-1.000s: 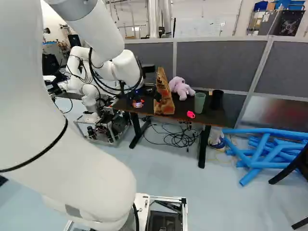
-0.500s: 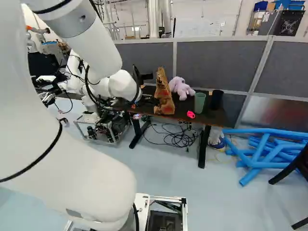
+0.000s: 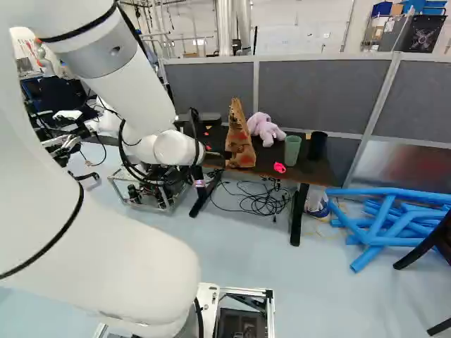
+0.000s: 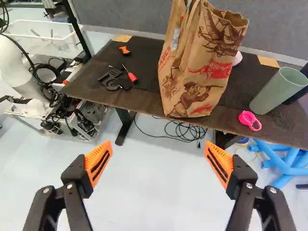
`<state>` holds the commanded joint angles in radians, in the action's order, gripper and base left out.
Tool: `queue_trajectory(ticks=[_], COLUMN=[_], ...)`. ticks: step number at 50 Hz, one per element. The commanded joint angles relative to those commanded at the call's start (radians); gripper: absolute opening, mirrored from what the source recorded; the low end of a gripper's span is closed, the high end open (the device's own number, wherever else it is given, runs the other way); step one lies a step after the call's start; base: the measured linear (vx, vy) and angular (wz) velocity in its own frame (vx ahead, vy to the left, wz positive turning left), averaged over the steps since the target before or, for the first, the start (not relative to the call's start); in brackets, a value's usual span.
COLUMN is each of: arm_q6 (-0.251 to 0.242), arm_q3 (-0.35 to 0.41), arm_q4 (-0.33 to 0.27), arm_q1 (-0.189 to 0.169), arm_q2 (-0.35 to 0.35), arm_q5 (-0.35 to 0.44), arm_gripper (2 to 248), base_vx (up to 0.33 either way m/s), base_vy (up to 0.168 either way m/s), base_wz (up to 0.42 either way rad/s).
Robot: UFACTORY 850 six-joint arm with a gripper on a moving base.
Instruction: Pick up the bag on the ground and place it on the table
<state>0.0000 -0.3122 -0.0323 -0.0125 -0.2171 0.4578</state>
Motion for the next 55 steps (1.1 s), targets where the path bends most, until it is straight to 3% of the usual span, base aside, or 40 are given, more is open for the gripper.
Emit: queue_trajectory(ticks=[27, 55], arm_q6=[0.000, 0.000], arm_q3=[0.119, 0.196], arm_q4=[0.017, 0.028], arm_q1=[0.007, 0.011], arm_q2=[-0.033, -0.054], arm_q5=[0.219, 0.361], arm_gripper=[247, 247], base_vx=[0.000, 0.000], base_vy=[0.000, 0.000], base_wz=[0.000, 0.000])
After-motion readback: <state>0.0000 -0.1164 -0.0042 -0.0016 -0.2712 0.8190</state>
